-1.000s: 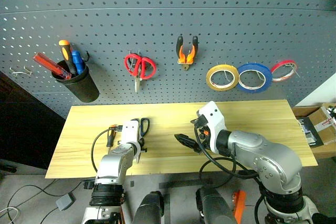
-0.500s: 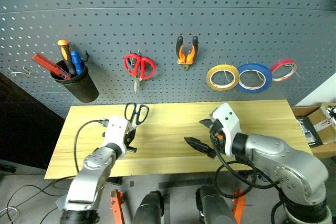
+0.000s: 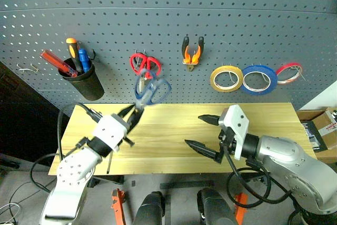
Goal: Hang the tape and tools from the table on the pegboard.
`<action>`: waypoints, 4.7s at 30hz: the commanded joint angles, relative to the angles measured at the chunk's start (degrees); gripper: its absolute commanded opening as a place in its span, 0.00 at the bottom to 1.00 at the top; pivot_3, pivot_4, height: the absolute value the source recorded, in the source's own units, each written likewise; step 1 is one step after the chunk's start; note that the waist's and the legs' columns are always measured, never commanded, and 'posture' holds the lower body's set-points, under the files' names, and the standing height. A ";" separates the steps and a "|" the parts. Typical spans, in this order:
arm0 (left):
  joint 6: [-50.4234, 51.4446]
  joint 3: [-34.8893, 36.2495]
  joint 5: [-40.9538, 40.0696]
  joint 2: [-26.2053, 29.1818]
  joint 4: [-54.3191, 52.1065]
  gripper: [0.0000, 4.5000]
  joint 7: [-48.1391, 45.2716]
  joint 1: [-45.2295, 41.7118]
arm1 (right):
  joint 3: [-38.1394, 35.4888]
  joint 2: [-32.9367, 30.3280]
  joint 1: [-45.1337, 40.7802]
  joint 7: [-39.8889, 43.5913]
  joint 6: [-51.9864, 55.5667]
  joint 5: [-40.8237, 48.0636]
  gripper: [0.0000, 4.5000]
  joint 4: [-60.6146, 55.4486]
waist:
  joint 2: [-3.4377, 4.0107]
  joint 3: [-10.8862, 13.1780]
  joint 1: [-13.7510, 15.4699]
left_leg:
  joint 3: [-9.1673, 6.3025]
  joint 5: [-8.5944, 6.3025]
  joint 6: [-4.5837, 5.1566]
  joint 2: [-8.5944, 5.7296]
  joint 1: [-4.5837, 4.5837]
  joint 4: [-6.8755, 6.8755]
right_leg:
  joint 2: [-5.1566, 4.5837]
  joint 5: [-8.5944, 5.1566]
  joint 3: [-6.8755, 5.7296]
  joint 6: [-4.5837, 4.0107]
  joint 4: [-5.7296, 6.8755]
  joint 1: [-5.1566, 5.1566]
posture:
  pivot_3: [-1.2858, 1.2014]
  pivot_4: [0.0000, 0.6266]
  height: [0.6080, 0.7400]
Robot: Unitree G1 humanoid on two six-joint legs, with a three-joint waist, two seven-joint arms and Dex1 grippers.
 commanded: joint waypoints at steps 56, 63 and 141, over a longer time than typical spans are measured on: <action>42.00 2.10 -2.16 -1.71 49.13 0.80 7.43 -22.02 | 22.46 11.34 -18.94 -3.02 -1.74 -8.03 1.00 10.47 | -0.10 -0.06 -1.47 | -0.15 0.05 -0.06 0.06 0.04 -0.01 | -0.11 0.09 -0.04 -0.07 0.05 -0.11 | 0.47 0.38 1.00; 40.90 2.85 -2.88 -1.46 48.06 0.32 7.21 -21.04 | 21.16 10.22 -18.72 -3.07 -0.58 -9.31 1.00 11.59 | -0.11 -0.06 -1.61 | -0.14 0.04 -0.06 0.06 0.04 -0.01 | -0.13 0.09 -0.02 -0.08 0.04 -0.12 | 0.47 0.36 1.00; 33.05 4.61 -9.56 -3.80 7.19 1.00 12.15 -7.85 | -7.53 13.20 7.45 -16.93 -24.28 -16.49 1.00 24.95 | -0.50 -7.23 1.77 | 0.50 0.10 -0.36 0.70 0.70 0.03 | 0.76 0.31 0.08 -0.42 0.02 0.51 | 0.51 0.06 1.00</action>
